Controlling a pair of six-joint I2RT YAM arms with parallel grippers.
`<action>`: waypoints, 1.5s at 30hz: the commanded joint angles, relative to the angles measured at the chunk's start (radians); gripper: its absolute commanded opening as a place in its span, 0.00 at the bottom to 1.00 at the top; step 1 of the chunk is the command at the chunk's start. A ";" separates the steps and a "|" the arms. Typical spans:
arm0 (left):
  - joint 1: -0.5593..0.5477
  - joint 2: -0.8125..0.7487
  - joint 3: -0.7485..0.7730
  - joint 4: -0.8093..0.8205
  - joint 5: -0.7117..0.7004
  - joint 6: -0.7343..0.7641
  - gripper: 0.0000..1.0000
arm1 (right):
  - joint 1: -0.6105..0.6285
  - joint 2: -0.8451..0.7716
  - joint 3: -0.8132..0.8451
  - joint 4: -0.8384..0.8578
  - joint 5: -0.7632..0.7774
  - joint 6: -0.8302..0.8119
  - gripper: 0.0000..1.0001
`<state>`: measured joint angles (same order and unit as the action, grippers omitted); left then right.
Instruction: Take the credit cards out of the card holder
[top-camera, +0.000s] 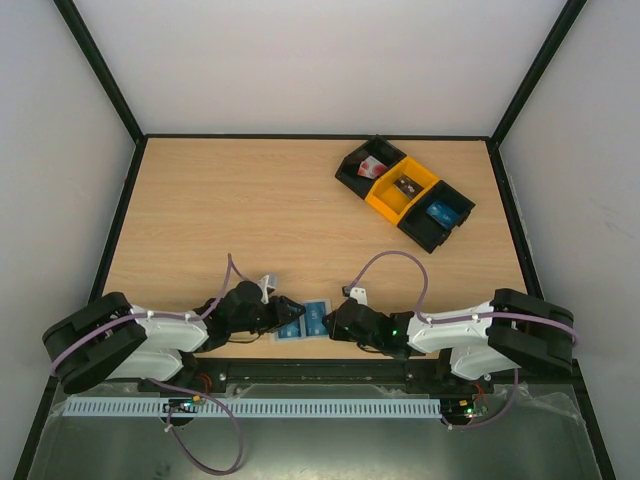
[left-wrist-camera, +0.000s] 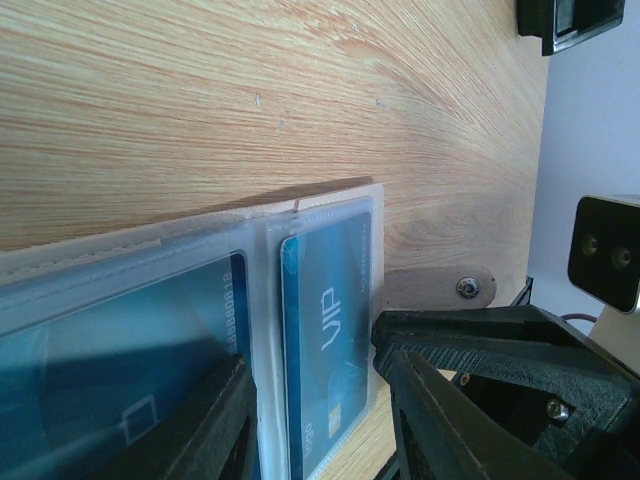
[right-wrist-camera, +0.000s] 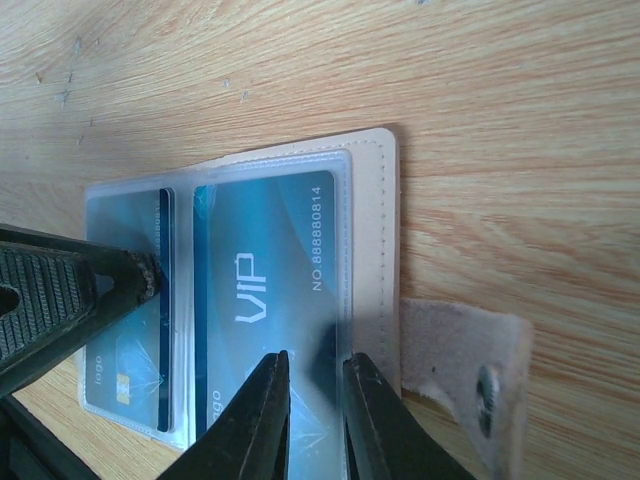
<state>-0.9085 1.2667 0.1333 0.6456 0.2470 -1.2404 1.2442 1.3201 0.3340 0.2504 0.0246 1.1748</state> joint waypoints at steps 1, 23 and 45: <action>0.002 0.021 -0.015 0.010 0.002 0.009 0.40 | 0.008 0.018 -0.002 -0.004 0.002 -0.002 0.16; 0.000 0.083 -0.015 0.070 0.004 0.021 0.27 | 0.009 0.090 -0.057 0.105 -0.047 0.032 0.02; -0.001 0.007 -0.020 0.072 0.019 0.056 0.03 | 0.009 0.106 -0.082 0.143 -0.043 0.042 0.02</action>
<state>-0.9085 1.3018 0.1219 0.6956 0.2546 -1.2106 1.2442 1.3895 0.2821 0.4385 -0.0120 1.2057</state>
